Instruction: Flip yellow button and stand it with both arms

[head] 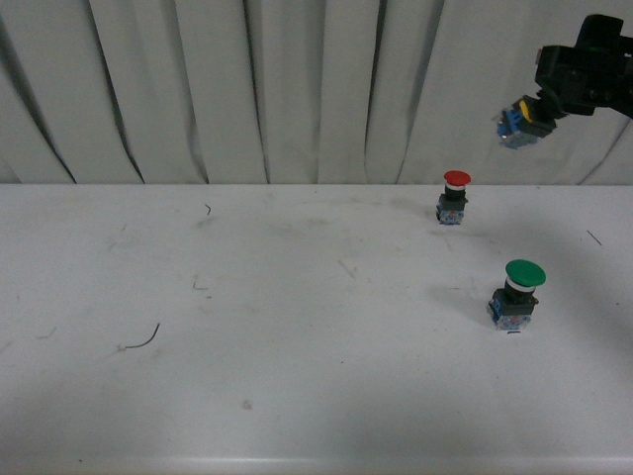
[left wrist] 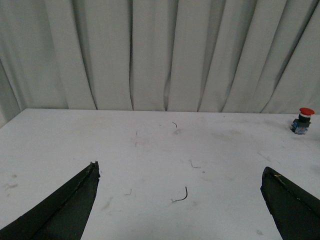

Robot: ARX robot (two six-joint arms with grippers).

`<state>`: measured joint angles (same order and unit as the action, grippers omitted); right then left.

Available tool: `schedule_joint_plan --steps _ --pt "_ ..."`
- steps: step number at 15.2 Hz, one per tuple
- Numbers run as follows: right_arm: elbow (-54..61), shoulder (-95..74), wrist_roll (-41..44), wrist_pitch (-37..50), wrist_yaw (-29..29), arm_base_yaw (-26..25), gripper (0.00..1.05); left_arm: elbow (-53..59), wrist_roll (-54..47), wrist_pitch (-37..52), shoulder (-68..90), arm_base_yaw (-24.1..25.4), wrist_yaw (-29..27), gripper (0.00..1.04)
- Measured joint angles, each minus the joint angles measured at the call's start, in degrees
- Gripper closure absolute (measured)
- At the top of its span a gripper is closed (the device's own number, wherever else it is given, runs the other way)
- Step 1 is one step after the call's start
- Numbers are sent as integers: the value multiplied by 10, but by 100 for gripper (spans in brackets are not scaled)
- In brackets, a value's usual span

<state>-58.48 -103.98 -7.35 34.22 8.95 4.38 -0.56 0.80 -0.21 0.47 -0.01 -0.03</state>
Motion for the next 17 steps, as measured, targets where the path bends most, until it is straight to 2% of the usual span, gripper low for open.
schedule_joint_plan --steps 2,7,12,13,14,17 --pt "-19 -13 31 -22 -26 -12 69 0 0 0 0 0 0 7" --pt "-55 -42 55 -61 -44 -28 69 0 0 0 0 0 0 7" --pt "-184 -157 55 -167 -40 -44 69 0 0 0 0 0 0 7" --pt "-252 -197 55 -223 -40 -42 69 0 0 0 0 0 0 7" --pt "-352 -266 57 -327 -47 -26 70 0 0 0 0 0 0 7" --pt "-415 -315 60 -383 -53 -13 70 0 0 0 0 0 0 7"
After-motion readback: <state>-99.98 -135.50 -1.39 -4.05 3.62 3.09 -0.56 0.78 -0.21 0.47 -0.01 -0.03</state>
